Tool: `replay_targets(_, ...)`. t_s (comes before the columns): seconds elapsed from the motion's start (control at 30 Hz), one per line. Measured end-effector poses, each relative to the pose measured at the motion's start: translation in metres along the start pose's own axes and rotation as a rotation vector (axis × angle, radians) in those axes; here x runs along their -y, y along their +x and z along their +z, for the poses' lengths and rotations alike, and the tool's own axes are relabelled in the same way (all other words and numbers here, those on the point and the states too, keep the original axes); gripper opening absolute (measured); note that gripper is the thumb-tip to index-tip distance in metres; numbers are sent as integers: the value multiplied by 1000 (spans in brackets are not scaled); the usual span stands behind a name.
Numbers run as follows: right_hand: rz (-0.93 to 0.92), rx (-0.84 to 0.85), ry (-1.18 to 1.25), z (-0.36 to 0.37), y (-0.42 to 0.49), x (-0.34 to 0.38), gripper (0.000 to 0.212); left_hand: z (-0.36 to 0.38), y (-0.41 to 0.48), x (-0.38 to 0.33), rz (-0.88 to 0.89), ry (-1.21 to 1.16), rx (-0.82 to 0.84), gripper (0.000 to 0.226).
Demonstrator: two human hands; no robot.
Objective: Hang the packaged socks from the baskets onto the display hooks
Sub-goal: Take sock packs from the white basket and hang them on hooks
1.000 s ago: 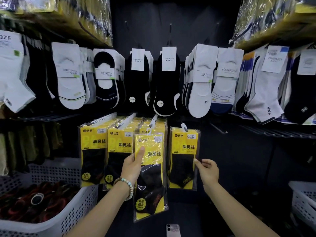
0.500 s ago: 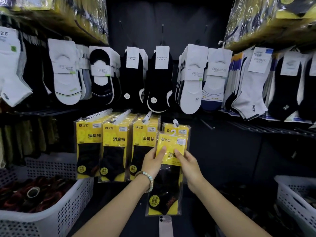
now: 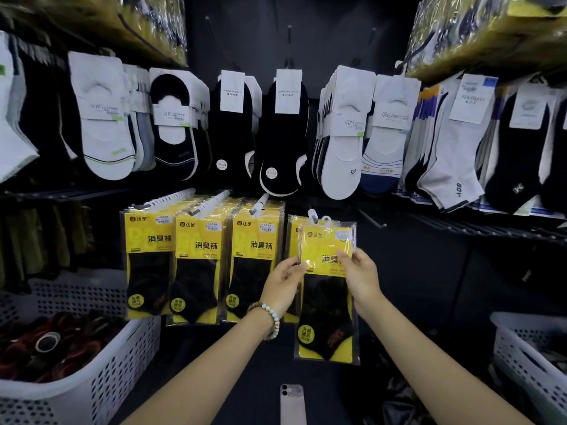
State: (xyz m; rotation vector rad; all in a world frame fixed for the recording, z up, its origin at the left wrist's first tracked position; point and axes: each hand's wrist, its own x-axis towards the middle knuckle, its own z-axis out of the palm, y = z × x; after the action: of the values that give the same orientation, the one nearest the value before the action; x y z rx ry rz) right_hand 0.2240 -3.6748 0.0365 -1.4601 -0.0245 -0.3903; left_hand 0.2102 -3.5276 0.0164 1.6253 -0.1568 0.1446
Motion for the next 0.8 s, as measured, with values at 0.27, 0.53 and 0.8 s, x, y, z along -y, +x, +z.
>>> replay_targets(0.27,2,7,-25,27,20,-21,9,-12,19,22,81,21,-106,44)
replay_targets(0.53,76,-170,-89,20,25,-51,22,-13,23,37,108,142,-65,51)
replay_targets(0.8,102,-210,-138,-11,-35,-79,28,-37,-29,70,49,257,10,46)
